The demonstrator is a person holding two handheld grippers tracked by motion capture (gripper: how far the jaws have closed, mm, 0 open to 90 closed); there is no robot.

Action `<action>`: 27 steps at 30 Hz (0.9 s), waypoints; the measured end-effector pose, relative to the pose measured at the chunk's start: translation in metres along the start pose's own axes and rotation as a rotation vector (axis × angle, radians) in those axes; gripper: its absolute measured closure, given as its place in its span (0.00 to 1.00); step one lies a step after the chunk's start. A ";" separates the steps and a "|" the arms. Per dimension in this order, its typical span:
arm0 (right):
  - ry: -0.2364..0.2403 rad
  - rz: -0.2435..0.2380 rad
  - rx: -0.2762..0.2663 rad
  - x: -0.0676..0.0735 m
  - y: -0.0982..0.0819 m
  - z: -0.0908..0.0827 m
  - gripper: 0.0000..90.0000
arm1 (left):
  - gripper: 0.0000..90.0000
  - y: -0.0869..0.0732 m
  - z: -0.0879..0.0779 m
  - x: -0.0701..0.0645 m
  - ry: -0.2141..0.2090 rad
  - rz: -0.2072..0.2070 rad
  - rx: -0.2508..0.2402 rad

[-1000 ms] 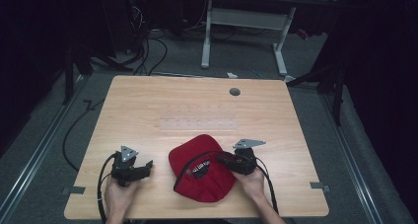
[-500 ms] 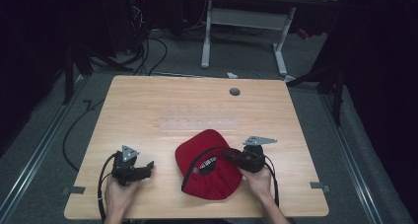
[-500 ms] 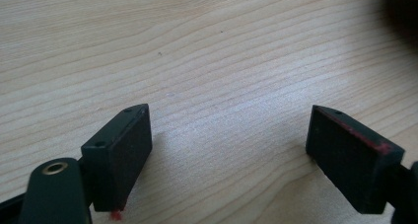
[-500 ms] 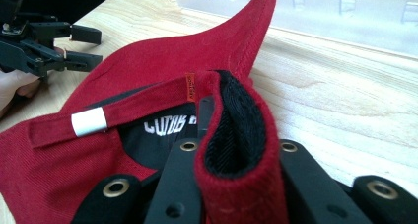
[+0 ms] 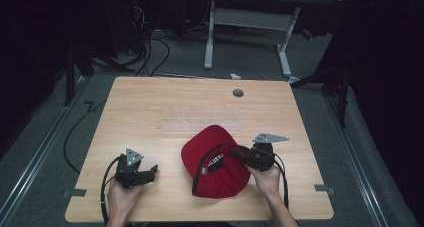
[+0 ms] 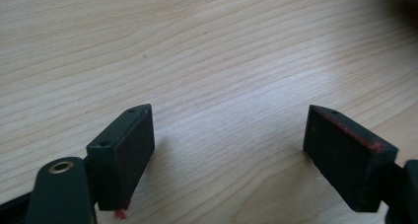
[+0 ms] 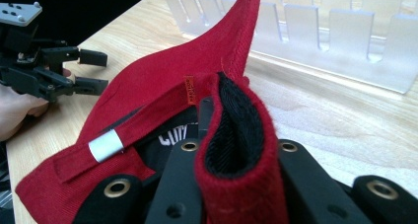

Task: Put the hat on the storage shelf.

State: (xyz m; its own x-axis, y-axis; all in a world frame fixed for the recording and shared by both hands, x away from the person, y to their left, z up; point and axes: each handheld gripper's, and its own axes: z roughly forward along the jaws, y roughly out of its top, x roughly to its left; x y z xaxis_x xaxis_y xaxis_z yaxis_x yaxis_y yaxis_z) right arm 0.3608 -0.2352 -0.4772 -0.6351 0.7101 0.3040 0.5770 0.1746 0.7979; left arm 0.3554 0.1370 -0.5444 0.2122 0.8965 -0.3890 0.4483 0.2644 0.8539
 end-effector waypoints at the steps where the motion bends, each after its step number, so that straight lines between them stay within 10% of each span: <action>1: 0.000 0.002 -0.002 0.000 0.001 -0.001 0.92 | 0.22 0.001 -0.001 -0.002 -0.009 0.003 0.001; 27: 0.016 0.043 -0.047 0.001 0.025 -0.009 0.92 | 0.17 -0.002 -0.005 -0.086 -0.260 0.136 0.043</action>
State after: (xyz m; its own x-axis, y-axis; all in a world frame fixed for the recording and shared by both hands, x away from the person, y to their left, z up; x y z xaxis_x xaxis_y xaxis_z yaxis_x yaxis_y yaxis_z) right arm 0.3705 -0.2364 -0.4525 -0.6184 0.7053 0.3466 0.5793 0.1111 0.8075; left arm 0.3322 0.0608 -0.5110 0.4860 0.7997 -0.3526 0.4355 0.1281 0.8910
